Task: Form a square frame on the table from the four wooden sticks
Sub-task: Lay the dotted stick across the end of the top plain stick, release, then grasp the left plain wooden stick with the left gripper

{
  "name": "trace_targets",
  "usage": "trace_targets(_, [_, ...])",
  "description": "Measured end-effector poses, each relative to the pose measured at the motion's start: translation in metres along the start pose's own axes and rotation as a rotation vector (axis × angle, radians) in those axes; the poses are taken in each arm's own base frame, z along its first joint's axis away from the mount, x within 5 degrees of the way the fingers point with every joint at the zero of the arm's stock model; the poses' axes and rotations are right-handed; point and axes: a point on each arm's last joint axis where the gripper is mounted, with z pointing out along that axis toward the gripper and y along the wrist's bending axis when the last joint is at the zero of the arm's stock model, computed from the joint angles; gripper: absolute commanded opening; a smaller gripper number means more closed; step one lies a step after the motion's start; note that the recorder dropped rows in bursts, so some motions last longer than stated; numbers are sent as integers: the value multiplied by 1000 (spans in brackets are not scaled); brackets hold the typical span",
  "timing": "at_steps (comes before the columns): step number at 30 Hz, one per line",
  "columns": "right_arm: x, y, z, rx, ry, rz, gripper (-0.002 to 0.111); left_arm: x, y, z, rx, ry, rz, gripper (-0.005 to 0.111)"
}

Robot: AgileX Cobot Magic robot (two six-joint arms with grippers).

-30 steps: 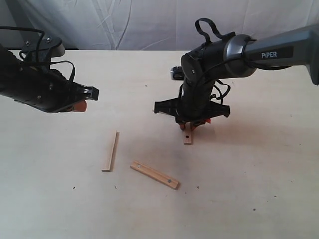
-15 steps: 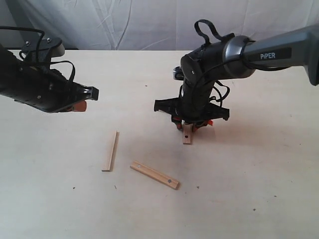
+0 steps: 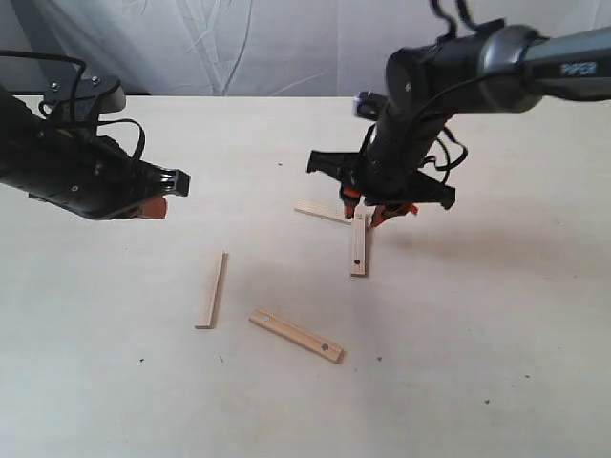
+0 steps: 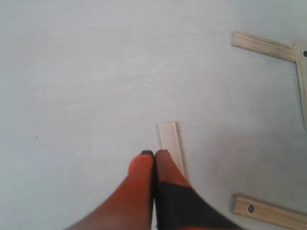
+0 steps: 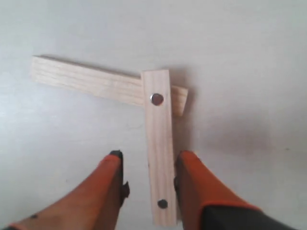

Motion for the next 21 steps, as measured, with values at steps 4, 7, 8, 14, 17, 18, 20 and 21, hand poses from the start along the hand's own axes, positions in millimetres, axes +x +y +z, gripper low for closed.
trace_targets(4, [-16, -21, -29, -28, -7, -1, 34, 8, -19, 6, 19, 34, 92, 0])
trace_targets(7, [-23, -33, -39, -23, -11, -2, 34, 18, -36, 18, 16, 77, 168, 2])
trace_targets(8, [-24, -35, -40, -21, -8, -3, 34, 21, -39, 23, 5, 92, 182, 5])
trace_targets(14, [-24, -35, -41, -18, -11, -18, 34, 36, -37, 58, -76, 179, 187, 41])
trace_targets(17, [-24, -36, -39, -17, -9, -20, 34, 40, -34, 68, -88, 200, 180, 51])
trace_targets(18, [-24, -36, -39, -17, -9, -22, 34, 41, -33, 71, -91, 207, 177, 52])
trace_targets(20, [-24, -36, -37, -15, -6, -24, 34, 44, -31, 78, -97, 222, 171, 52])
trace_targets(21, [-24, -36, -36, -16, -10, -23, 34, 47, -29, 84, -103, 240, 168, 52])
